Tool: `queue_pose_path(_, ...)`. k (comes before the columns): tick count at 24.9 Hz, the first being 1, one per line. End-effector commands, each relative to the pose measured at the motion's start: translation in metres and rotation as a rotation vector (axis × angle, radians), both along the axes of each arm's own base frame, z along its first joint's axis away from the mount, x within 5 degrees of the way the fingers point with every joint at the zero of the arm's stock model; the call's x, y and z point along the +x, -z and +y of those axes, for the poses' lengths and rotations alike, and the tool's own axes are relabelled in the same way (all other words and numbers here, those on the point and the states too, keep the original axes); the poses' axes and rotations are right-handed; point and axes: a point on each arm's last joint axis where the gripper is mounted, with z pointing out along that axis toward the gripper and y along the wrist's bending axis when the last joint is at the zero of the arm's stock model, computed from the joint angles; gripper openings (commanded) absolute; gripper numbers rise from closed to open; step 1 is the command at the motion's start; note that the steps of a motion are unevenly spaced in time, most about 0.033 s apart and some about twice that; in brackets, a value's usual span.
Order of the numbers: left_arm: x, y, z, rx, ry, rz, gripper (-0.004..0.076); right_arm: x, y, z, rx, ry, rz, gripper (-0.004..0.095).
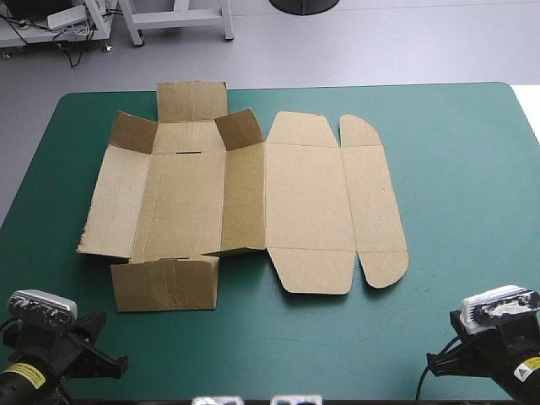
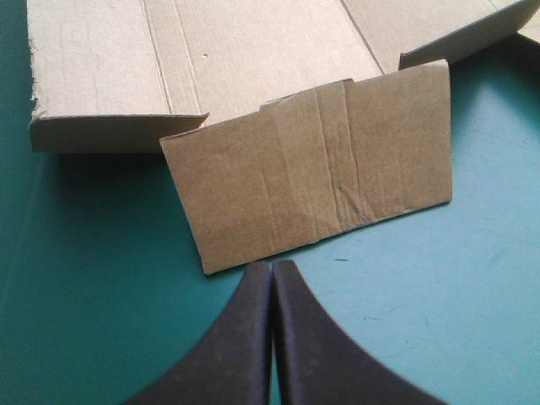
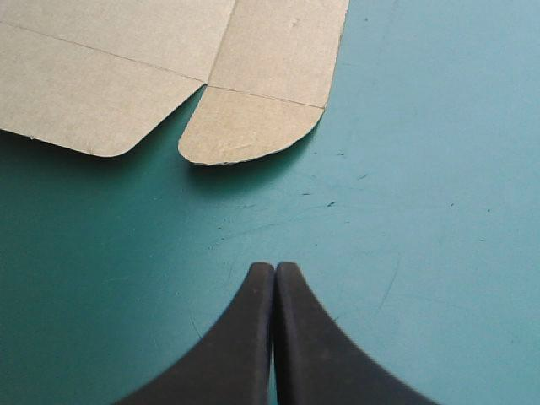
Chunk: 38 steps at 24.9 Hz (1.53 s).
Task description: Fold the box
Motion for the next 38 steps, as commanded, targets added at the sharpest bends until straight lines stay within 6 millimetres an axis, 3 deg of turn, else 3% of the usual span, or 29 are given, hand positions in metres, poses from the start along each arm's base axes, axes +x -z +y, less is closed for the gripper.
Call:
queue_pose_path(1, 0.005, -0.014, -0.001, -0.028, -0.001, -0.073, -0.0010, 0.005, -0.013, 0.001, 0.024, -0.001, -0.069, -0.0017)
queue_pose_path(19, 0.005, -0.014, -0.001, -0.026, -0.002, -0.073, -0.0010, 0.005, -0.013, 0.002, 0.031, -0.003, -0.070, -0.0017)
queue_pose_path(28, 0.010, -0.008, -0.006, -0.046, 0.018, 0.032, -0.0010, 0.005, -0.013, 0.003, 0.047, -0.010, -0.072, -0.0017)
queue_pose_path(31, 0.032, -0.010, -0.005, 0.001, -0.010, 0.004, -0.0010, 0.005, -0.014, 0.004, 0.054, -0.013, -0.073, -0.0017)
queue_pose_path(33, 0.055, -0.018, -0.006, 0.017, -0.024, -0.053, -0.0010, 0.005, -0.014, 0.004, 0.052, -0.014, -0.073, -0.0018)
queue_pose_path(38, 0.122, -0.030, -0.018, 0.107, 0.032, 0.025, -0.0009, 0.005, -0.014, 0.004, 0.052, -0.014, -0.073, -0.0017)
